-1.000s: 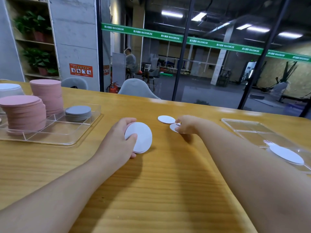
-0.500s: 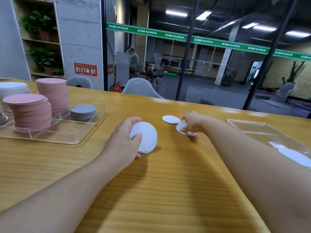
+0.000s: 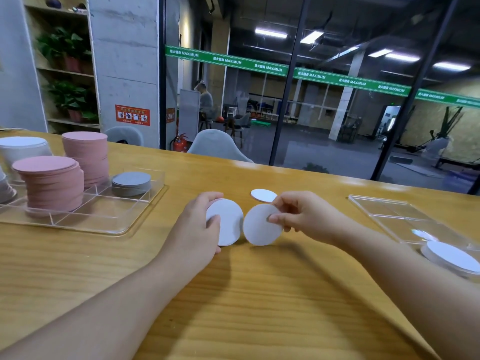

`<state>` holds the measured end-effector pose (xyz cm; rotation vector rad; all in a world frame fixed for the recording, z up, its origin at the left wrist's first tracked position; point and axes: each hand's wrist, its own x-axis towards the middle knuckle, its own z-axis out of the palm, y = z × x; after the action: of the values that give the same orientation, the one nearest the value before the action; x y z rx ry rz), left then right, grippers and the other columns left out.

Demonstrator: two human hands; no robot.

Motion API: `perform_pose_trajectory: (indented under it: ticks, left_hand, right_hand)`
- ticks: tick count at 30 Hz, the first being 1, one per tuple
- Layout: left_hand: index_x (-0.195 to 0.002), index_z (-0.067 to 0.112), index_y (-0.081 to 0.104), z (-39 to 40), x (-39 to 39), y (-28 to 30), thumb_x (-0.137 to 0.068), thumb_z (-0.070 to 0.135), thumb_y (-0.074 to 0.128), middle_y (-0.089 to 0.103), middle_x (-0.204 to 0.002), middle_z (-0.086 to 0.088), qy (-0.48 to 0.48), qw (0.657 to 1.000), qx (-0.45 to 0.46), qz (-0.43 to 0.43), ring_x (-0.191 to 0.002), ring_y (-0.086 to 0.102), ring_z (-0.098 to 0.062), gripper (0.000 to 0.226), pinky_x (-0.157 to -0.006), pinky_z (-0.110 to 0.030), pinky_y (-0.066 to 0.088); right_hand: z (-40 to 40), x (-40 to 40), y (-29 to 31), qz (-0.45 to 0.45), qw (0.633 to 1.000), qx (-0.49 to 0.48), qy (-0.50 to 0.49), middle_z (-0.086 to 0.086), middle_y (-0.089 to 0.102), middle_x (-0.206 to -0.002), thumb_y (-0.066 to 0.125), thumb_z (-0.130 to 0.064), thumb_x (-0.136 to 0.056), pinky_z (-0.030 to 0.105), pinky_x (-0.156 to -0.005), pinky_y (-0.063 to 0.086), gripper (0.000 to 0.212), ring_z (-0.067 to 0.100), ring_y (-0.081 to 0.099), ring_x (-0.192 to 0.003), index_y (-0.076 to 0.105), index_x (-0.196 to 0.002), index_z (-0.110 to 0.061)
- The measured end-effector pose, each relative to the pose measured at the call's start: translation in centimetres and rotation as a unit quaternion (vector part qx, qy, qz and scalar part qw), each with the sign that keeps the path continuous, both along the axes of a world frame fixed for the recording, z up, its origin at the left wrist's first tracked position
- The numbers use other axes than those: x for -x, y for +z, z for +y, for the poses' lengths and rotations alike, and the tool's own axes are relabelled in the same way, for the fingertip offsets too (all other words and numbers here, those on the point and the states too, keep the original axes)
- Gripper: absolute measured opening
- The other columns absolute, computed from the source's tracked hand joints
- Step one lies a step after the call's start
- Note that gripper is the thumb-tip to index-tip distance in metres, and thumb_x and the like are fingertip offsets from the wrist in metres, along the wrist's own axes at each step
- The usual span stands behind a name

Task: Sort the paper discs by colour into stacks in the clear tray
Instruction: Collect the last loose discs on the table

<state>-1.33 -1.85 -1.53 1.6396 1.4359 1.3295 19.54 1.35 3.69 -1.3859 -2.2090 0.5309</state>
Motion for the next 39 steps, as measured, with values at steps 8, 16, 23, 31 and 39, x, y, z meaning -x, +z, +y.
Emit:
perform_pose_trajectory:
  ticks: [8, 16, 23, 31, 39]
  left_hand:
    - [-0.128, 0.034, 0.044, -0.2, -0.1, 0.0, -0.094, 0.021, 0.051, 0.041, -0.126, 0.015, -0.036, 0.999, -0.027, 0.021, -0.085, 0.057, -0.013, 0.037, -0.052, -0.011, 0.047]
    - [-0.124, 0.037, 0.044, 0.5, 0.1, -0.3, -0.093, 0.015, 0.049, 0.042, -0.125, 0.015, -0.028, 1.0, -0.011, 0.01, -0.09, 0.057, -0.022, 0.038, -0.048, -0.008, 0.043]
    - [-0.125, 0.036, 0.044, 0.6, 0.1, -0.4, -0.093, 0.015, 0.048, 0.043, -0.123, 0.016, -0.026, 1.0, -0.007, 0.002, -0.085, 0.056, -0.021, 0.039, -0.047, -0.008, 0.042]
    - [-0.12, 0.04, 0.044, 0.9, 0.2, -0.6, -0.093, 0.016, 0.049, 0.045, -0.121, 0.017, -0.028, 1.0, -0.004, -0.005, -0.083, 0.058, -0.018, 0.037, -0.047, -0.009, 0.044]
    - [-0.122, 0.039, 0.044, 1.1, 0.2, -0.7, -0.093, 0.016, 0.049, 0.044, -0.124, 0.016, -0.023, 1.0, 0.005, -0.006, -0.083, 0.058, -0.021, 0.037, -0.045, -0.007, 0.041]
  right_hand:
    - [0.8, 3.4, -2.7, 0.052, 0.998, -0.026, -0.006, -0.007, 0.063, -0.071, 0.057, -0.022, -0.094, 0.02, -0.06, 0.048, 0.014, 0.006, 0.061, -0.061, 0.053, -0.08, -0.024]
    - [7.5, 1.4, -4.3, -0.079, 0.979, -0.075, -0.171, 0.002, 0.05, -0.13, 0.052, -0.029, -0.095, 0.03, -0.1, 0.034, 0.035, 0.02, 0.042, -0.123, 0.051, -0.127, -0.015]
    - [12.1, 2.5, -5.1, -0.135, 0.964, -0.033, -0.226, 0.008, 0.035, -0.146, 0.053, -0.055, -0.088, 0.039, -0.108, 0.028, 0.074, 0.027, 0.026, -0.136, 0.03, -0.144, -0.012]
    - [14.6, 3.1, -5.0, -0.15, 0.966, 0.022, -0.209, 0.007, 0.049, -0.138, 0.047, -0.056, -0.089, 0.041, -0.103, 0.039, 0.063, 0.028, 0.045, -0.124, 0.043, -0.136, -0.014]
    - [12.8, -0.5, -4.6, -0.157, 0.935, -0.021, -0.317, 0.002, 0.051, -0.124, 0.052, -0.06, -0.079, 0.045, -0.106, 0.028, 0.06, 0.026, 0.043, -0.119, 0.05, -0.123, -0.02]
